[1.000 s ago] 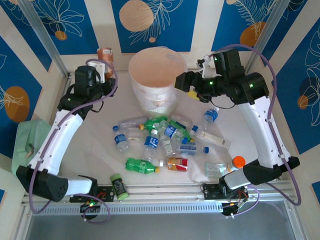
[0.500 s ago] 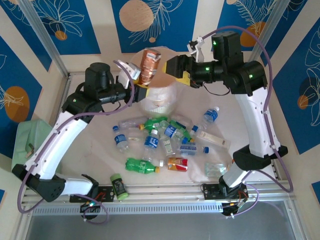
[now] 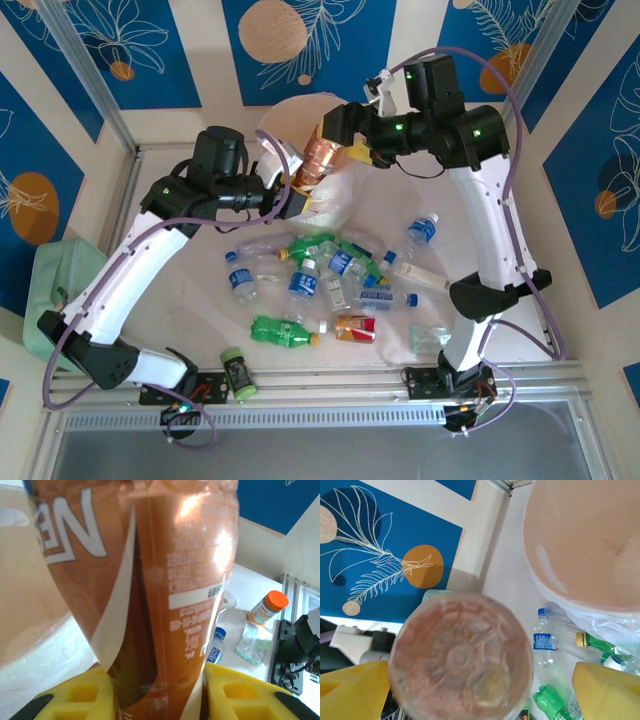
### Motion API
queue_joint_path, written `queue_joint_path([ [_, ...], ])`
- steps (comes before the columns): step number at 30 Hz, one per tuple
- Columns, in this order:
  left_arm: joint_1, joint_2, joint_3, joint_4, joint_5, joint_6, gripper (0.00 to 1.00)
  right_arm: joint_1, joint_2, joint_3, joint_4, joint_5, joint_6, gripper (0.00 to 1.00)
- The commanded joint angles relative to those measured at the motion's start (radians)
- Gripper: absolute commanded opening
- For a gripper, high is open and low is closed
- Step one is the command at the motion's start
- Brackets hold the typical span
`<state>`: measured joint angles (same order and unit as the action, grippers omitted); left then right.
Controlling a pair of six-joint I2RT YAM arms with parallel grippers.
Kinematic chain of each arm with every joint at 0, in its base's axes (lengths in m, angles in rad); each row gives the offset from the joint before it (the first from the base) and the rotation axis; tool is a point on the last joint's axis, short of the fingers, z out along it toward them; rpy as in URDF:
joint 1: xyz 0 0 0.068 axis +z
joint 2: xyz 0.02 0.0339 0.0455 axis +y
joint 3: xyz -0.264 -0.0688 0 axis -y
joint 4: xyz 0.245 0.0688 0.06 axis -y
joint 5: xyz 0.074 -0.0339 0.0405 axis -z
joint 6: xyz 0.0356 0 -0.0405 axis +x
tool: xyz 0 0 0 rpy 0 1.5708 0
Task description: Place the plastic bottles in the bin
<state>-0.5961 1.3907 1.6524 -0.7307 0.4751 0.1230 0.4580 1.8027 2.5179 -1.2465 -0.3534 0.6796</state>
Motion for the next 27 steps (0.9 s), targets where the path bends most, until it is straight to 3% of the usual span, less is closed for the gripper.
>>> queue_joint_path([
  [1, -0.013, -0.009, 0.041, -0.027, 0.032, 0.04, 0.26, 0.0, 0.006, 0.012, -0.018, 0.003, -0.012, 0.92],
  [14, -0.013, -0.002, 0.032, -0.016, 0.024, 0.026, 0.25, 0.018, 0.009, -0.019, -0.031, 0.037, -0.029, 0.73],
  [24, -0.013, -0.008, 0.0, 0.036, -0.032, -0.031, 0.32, 0.018, -0.007, -0.044, 0.017, 0.019, -0.007, 0.55],
  [26, -0.012, -0.007, -0.003, 0.04, -0.042, -0.038, 0.38, 0.015, -0.014, -0.056, 0.035, 0.012, 0.001, 0.53],
  [27, -0.013, -0.01, -0.008, 0.049, -0.049, -0.044, 0.53, 0.013, -0.018, -0.062, 0.044, 0.011, 0.006, 0.52],
])
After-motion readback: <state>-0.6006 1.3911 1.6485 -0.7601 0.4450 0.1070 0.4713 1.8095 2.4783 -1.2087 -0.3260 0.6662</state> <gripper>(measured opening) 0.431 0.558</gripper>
